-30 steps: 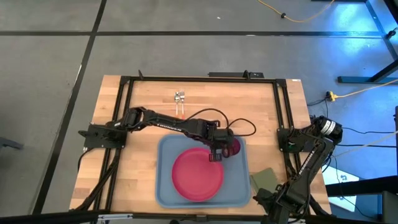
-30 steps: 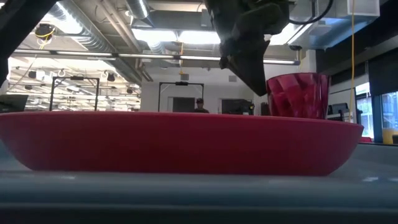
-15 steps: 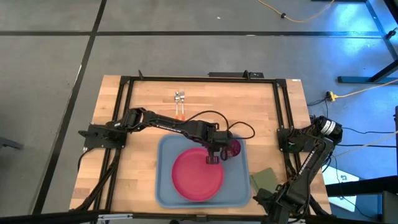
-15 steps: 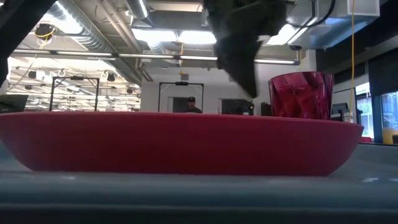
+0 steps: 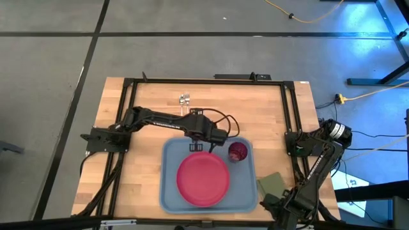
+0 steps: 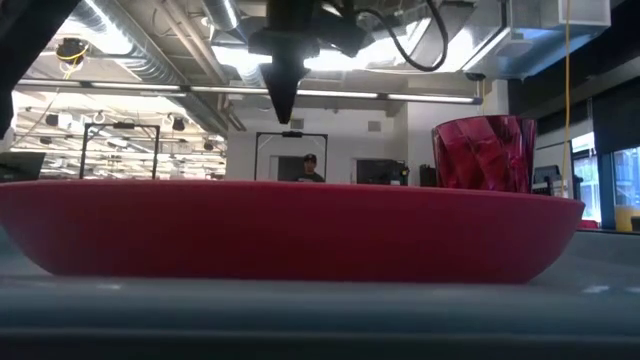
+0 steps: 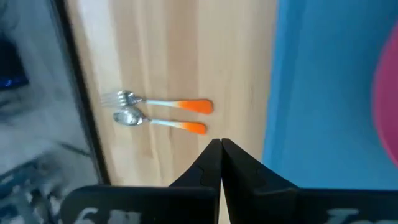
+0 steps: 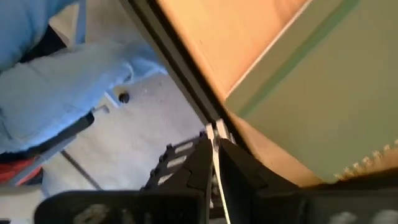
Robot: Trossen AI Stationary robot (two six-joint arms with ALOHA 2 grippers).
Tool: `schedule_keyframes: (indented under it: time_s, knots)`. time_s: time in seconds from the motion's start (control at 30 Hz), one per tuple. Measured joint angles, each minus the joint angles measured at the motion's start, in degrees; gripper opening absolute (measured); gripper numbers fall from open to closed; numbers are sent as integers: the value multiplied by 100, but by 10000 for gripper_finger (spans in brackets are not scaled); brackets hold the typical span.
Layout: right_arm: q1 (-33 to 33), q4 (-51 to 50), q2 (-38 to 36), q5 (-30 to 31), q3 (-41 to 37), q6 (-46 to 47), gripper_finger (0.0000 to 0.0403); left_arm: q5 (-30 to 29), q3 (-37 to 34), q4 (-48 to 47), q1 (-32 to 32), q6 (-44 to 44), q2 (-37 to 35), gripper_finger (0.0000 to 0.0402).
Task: Pick and place plate/cup/fork/spoon on tray
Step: Put the orange white spoon on the blue tray to the left side of the pink plate
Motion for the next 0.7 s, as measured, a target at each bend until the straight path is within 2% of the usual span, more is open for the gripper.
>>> schedule_keyframes:
  time_s: [0.1,0.3,0.57,0.7]
  knots:
    - [-13,-30,0,324,0,-3,33,-61,-148,-44,-15,258,-160,0]
    - [-202,-534,0,1511,0,-273,33,-223,-1219,-46,156,324,-944,0]
    - [-1029,-1338,-10,3502,2,-2209,33,-455,-3069,485,630,-279,-2409,0]
    - [-1622,-1628,-62,4570,297,-3225,33,-501,-3854,1302,891,-321,-3091,0]
